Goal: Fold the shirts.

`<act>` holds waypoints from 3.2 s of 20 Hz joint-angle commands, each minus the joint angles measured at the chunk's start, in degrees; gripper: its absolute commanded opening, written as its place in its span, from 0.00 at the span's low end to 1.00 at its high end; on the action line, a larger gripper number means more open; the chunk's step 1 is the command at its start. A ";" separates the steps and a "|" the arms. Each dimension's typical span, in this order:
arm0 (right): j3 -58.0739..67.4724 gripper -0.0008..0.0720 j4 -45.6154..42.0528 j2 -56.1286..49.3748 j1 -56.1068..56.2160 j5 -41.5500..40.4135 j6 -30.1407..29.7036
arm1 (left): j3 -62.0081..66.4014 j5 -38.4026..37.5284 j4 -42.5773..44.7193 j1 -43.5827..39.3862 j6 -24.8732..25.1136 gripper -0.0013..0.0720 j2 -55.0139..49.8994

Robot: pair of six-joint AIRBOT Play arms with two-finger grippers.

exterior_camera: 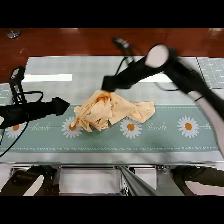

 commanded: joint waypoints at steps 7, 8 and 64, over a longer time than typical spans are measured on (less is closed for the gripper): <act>-39.95 0.86 2.49 27.06 -48.87 -0.20 -5.68 | -8.70 -7.41 -10.23 11.98 18.69 0.98 -11.08; -45.77 0.86 5.86 28.55 -50.07 -0.48 -8.13 | -10.75 -6.40 -14.69 12.55 25.09 0.98 -11.58; -7.32 0.04 -3.04 54.60 -28.30 29.42 -0.74 | 55.65 -25.81 -25.59 34.36 16.41 0.05 0.70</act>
